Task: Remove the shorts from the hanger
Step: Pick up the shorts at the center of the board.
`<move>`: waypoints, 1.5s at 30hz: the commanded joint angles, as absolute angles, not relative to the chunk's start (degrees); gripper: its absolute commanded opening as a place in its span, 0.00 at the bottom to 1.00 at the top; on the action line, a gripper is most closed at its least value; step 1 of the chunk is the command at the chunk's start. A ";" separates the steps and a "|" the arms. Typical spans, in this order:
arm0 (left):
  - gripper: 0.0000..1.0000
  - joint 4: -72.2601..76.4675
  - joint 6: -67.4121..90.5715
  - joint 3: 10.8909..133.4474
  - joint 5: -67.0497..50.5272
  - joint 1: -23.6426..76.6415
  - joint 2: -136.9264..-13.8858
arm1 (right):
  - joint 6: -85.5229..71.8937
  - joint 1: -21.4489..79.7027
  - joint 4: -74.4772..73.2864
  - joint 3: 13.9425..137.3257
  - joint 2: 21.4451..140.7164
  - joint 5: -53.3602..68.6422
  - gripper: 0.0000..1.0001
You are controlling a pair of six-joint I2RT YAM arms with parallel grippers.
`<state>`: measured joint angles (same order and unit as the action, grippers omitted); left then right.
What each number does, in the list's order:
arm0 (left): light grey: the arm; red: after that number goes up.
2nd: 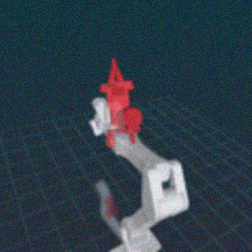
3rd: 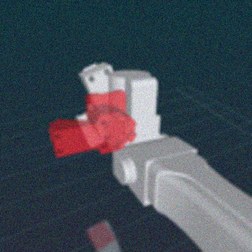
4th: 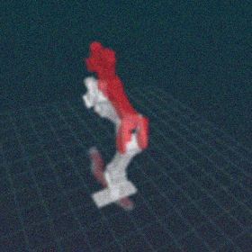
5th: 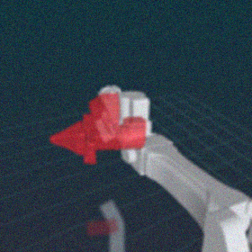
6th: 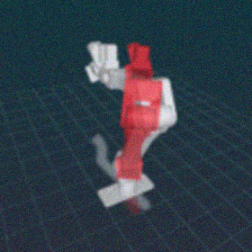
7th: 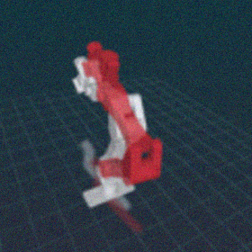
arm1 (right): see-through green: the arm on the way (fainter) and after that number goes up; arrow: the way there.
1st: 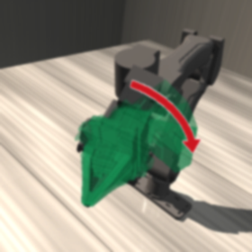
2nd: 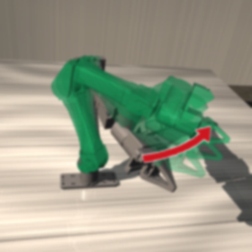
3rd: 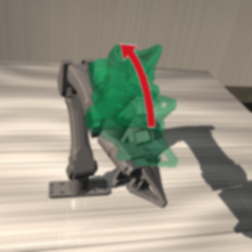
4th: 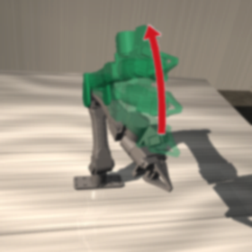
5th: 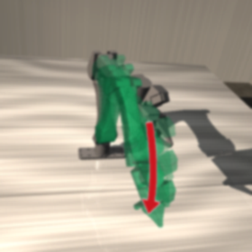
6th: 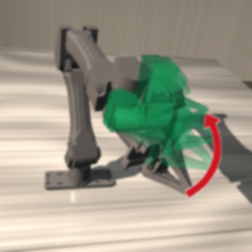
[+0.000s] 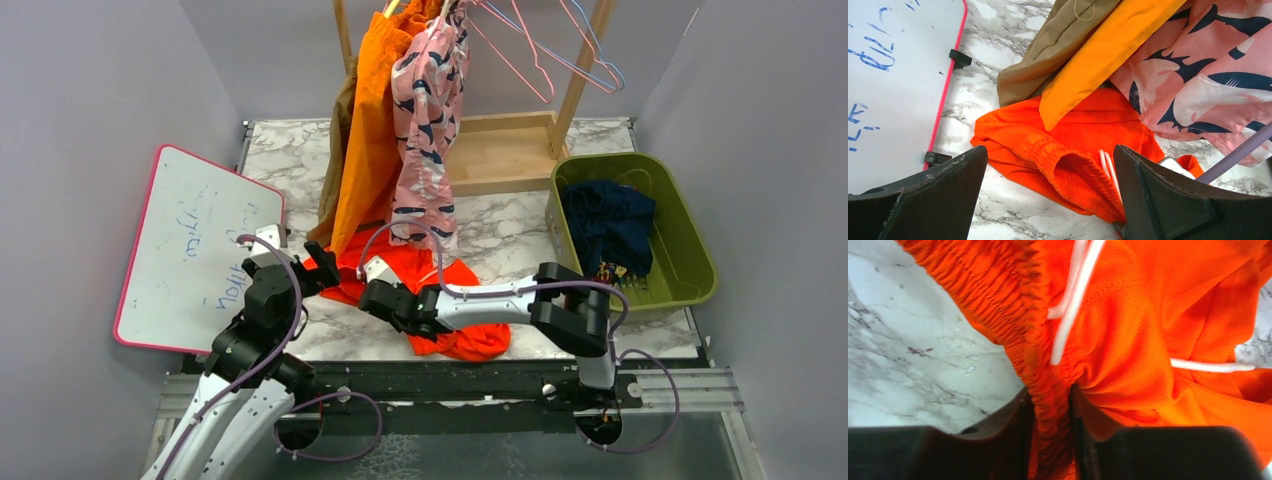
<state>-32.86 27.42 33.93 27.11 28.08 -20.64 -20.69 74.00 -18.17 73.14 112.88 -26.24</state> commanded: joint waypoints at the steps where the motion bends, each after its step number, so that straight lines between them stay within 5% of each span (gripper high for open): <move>1: 0.99 -33.03 27.86 34.32 27.69 27.64 -21.42 | -22.08 73.25 -23.11 71.30 114.93 -24.12 0.22; 4: 0.99 -33.04 27.93 34.28 27.48 27.60 -21.52 | -21.14 73.26 -22.61 71.14 110.89 -24.04 0.01; 14: 0.99 -33.12 27.81 34.63 27.85 27.25 -20.69 | -11.59 72.77 -14.02 67.56 81.14 -22.50 0.01; 23: 0.99 -33.16 28.48 34.26 30.03 26.81 -15.40 | -4.47 71.73 -11.53 71.63 68.43 -23.63 0.01; 32: 0.99 -33.06 28.01 34.32 28.63 26.74 -18.18 | -25.96 71.36 -22.41 50.89 59.43 -32.71 0.01; 41: 0.99 -32.61 27.65 34.85 26.42 26.58 -23.83 | -39.88 66.83 -28.15 46.73 63.51 -25.29 0.22; 45: 0.99 -32.55 27.38 34.94 25.67 26.54 -24.50 | -39.69 66.01 -23.69 50.79 70.66 -18.91 0.46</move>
<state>-33.12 27.99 33.93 27.44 26.94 -24.21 -36.69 66.50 -29.04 46.54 65.39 -25.63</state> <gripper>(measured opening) 0.990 0.379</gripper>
